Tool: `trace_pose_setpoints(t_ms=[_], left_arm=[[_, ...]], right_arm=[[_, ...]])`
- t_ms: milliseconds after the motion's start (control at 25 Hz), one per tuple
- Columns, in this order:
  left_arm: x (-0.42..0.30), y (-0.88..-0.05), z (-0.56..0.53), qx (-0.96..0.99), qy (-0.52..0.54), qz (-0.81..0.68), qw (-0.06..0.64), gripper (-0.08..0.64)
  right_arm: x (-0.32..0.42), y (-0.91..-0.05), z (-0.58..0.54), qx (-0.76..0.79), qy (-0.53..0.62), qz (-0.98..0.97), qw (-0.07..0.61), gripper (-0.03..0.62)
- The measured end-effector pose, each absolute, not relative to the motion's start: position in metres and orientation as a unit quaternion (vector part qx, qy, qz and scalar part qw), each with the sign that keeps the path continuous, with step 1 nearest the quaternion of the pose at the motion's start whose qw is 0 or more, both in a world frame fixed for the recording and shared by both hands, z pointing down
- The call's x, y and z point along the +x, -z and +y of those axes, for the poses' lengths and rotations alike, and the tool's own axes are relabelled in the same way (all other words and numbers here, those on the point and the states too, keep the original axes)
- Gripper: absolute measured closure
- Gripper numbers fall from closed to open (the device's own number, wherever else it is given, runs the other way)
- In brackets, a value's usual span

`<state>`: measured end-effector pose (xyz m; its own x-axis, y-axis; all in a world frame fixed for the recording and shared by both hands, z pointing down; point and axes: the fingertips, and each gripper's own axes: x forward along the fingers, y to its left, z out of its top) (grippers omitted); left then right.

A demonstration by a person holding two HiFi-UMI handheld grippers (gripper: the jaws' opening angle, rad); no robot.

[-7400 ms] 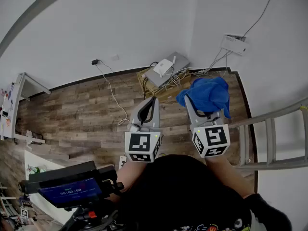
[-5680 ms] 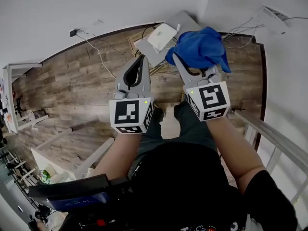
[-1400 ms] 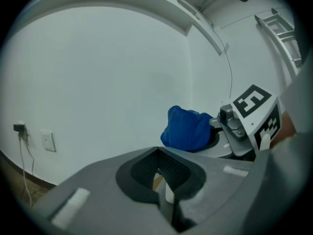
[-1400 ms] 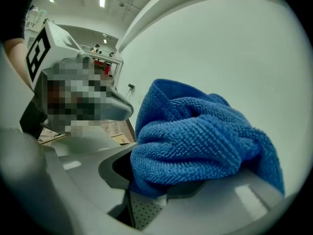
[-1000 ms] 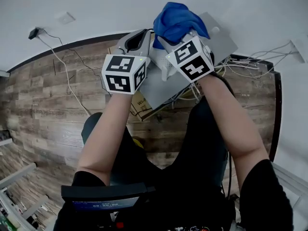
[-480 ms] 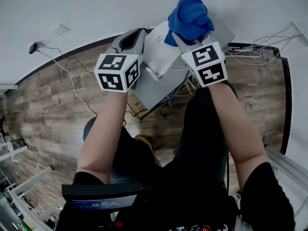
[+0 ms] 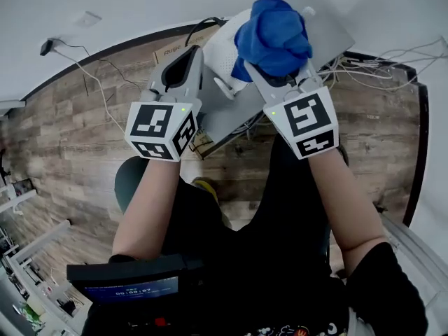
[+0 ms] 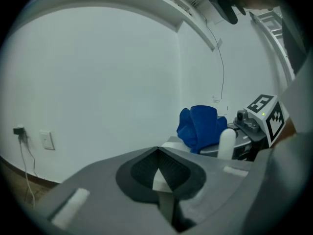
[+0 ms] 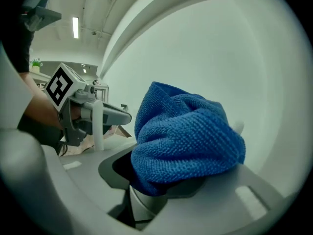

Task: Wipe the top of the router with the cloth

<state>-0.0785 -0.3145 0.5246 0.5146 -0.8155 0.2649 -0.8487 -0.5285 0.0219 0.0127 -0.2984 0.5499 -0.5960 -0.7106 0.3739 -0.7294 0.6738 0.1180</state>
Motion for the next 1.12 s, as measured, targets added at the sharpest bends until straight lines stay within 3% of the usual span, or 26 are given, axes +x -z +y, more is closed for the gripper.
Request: trace_pose_setpoints(t_ms=[480, 1120], left_arm=[[-0.082, -0.543, -0.263, 0.863, -0.109, -0.481, 0.110, 0.558], [-0.110, -0.519, -0.261, 0.859, -0.068, -0.497, 0.099, 0.558]], right_arm=[[-0.016, -0.523, -0.258, 0.369, -0.069, -0.918, 0.132, 0.420], [-0.029, -0.428, -0.232, 0.362, -0.010, -0.930, 0.063, 0.420]])
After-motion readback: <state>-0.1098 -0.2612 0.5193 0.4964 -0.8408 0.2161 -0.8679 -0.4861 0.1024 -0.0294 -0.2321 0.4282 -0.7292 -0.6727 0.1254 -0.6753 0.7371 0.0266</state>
